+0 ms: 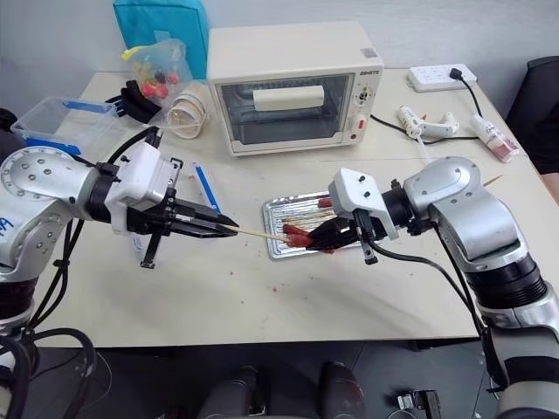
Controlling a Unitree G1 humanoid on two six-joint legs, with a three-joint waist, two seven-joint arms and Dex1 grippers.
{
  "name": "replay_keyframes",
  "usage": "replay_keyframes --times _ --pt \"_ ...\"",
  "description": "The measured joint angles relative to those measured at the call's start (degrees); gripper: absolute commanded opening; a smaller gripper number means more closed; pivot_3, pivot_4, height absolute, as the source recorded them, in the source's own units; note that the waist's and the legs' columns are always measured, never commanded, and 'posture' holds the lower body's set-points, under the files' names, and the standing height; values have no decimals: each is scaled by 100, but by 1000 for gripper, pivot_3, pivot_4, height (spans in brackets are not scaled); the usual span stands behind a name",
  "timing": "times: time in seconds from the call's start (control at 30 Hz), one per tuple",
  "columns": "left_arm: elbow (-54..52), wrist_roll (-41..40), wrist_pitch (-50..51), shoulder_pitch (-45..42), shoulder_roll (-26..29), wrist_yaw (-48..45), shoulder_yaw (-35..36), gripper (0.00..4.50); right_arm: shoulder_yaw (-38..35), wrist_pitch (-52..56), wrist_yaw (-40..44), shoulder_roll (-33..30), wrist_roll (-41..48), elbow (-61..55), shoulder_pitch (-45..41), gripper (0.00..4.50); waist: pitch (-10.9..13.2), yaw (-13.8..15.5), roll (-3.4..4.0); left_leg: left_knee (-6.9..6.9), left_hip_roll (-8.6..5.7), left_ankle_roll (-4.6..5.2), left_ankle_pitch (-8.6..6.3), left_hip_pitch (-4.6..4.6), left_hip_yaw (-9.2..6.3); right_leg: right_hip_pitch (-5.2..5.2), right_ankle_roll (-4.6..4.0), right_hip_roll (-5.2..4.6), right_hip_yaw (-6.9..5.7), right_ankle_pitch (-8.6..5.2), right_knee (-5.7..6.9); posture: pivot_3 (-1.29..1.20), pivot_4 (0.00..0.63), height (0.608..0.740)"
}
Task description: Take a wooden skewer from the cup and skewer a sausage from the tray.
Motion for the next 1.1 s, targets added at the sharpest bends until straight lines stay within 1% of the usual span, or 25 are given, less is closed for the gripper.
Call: replay_keyframes --times 0.2,0.3,0.47,0.57,0.8,0.87,0.93,1.0,1.07,1.1 --pt "166 310 -221 -34 -115 -47 -164 0 164 23 -118 22 -142 -37 -46 26 0 2 0 2 0 0 0 -2 -1 0 0 0 -1 0 0 0 150 740" --pt "188 551 -325 -127 -178 0 -302 0 313 13 -254 22 -426 -109 -195 26 0 0 0 3 0 0 0 -3 -1 -1 0 0 -1 0 1 0 150 740" --pt "204 1024 -372 -179 -348 362 -431 0 639 122 -574 35 -1039 -95 -634 26 0 -2 0 4 1 0 0 -5 -1 -4 0 0 -1 0 3 0 150 740" --pt "198 1257 -298 -181 -539 672 -528 0 693 124 -682 45 -1317 -17 -704 26 0 12 0 16 1 1 0 -16 -5 -4 1 -1 -7 0 3 0 150 740" --pt "189 1527 -195 -145 -837 1025 -619 0 690 333 -788 115 -1492 90 -724 26 0 3 0 24 2 2 -1 -21 -6 -6 1 -1 -10 0 7 0 150 740" --pt "188 1571 -177 -89 -936 1116 -619 0 682 398 -796 115 -1510 98 -724 715 0 4 0 26 2 2 -1 -21 -7 -6 1 -1 -10 0 8 0 150 740" --pt "172 1626 -147 -25 -1043 1242 -667 0 638 403 -782 237 -1419 72 -790 1212 0 0 0 27 3 2 -1 -21 -9 -6 1 -1 -9 0 11 0 150 740" --pt "177 1692 -100 62 -1114 1370 -716 0 639 401 -748 331 -1286 -103 -894 1904 0 -3 0 27 5 2 -1 -21 -10 -9 1 0 -9 0 13 0 150 740" --pt "175 1710 -87 126 -1089 1424 -706 0 617 404 -750 331 -1232 -138 -935 2637 0 -4 0 27 4 2 -1 -21 -9 -9 1 0 -9 0 12 0 150 740" --pt "174 1718 -84 150 -1060 1440 -700 0 617 417 -755 331 -1229 -135 -934 2887 0 -4 0 29 4 2 -1 -21 -9 -9 1 -1 -9 0 13 0 150 740"
